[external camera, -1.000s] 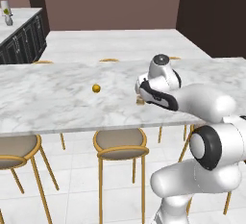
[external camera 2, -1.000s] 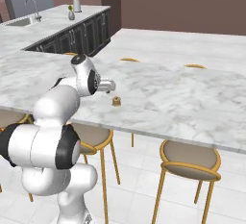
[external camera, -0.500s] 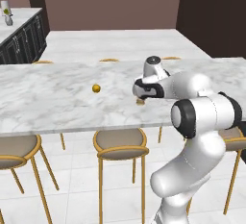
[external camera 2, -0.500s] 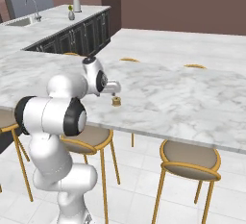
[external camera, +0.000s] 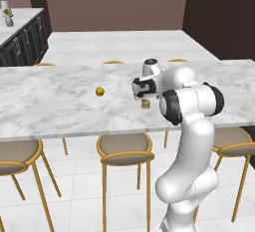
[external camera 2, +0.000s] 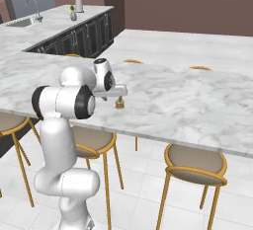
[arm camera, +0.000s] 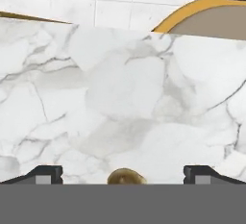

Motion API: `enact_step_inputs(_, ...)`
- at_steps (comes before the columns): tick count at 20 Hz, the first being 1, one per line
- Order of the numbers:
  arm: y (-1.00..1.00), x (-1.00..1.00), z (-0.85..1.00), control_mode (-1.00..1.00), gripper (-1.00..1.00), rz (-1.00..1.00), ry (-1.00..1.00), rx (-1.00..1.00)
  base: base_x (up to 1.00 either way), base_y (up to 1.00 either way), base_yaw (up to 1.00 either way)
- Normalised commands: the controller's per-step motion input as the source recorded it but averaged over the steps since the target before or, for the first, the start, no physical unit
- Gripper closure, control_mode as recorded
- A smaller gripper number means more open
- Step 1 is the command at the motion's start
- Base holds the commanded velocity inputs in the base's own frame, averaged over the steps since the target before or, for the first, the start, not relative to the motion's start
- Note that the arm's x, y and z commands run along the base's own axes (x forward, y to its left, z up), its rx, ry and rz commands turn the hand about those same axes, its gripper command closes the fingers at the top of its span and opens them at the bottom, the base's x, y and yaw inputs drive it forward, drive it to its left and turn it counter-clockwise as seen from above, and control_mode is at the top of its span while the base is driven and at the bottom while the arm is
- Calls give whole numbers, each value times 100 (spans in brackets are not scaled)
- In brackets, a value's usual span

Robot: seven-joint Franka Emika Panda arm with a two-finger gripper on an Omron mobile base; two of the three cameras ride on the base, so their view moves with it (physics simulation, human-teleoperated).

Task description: Pick the jar and candle from the dining table and place them in the open cabinet. Close the cabinet after placing the objects.

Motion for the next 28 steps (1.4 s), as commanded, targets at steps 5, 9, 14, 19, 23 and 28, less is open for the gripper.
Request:
enact_step_inputs(5, -1, 69, -29, -100, -100, 0, 5, 0, 0, 0, 0)
enact_step_inputs(9, -12, 61, -37, -100, -100, 0, 0, 0, 0, 0, 0)
enact_step_inputs(14, -18, 45, -41, -100, -100, 0, 0, 0, 0, 0, 0)
enact_step_inputs(19, -12, 10, -33, -100, -100, 0, 0, 0, 0, 0, 0)
enact_step_inputs(23, 0, -17, -15, -100, -100, 0, 0, 0, 0, 0, 0)
enact_step_inputs(28, 0, -31, -4, -100, -100, 0, 0, 0, 0, 0, 0)
